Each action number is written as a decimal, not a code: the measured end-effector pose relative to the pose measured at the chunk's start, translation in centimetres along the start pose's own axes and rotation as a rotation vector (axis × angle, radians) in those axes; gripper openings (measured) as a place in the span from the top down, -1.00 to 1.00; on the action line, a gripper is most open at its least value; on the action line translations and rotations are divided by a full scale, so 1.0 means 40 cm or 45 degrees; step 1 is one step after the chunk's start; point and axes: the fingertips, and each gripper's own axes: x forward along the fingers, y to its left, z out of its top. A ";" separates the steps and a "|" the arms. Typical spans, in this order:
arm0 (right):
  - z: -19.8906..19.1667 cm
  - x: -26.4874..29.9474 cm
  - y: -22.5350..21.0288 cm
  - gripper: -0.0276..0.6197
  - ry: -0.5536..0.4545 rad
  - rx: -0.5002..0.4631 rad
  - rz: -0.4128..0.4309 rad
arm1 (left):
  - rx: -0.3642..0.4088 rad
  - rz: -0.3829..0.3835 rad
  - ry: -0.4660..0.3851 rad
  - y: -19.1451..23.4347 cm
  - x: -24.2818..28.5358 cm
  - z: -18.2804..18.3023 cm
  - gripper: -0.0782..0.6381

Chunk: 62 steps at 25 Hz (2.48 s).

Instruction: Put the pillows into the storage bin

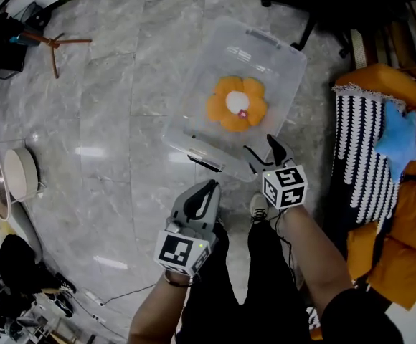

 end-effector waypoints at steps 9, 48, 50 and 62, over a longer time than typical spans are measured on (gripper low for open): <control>0.220 -0.269 0.079 -0.10 -0.178 -0.038 0.030 | 0.076 -0.067 -0.063 -0.138 -0.086 0.185 0.61; 0.286 -1.374 0.037 -0.43 -0.729 0.078 -0.730 | 0.668 -0.980 -0.085 -0.904 -0.239 0.453 0.15; 0.240 -1.424 0.026 -0.44 -0.734 0.084 -0.748 | 0.682 -1.005 -0.069 -0.969 -0.244 0.423 0.15; -0.160 -1.840 -0.074 -0.45 -0.694 0.184 -0.907 | 0.692 -1.188 0.004 -1.454 -0.301 0.181 0.15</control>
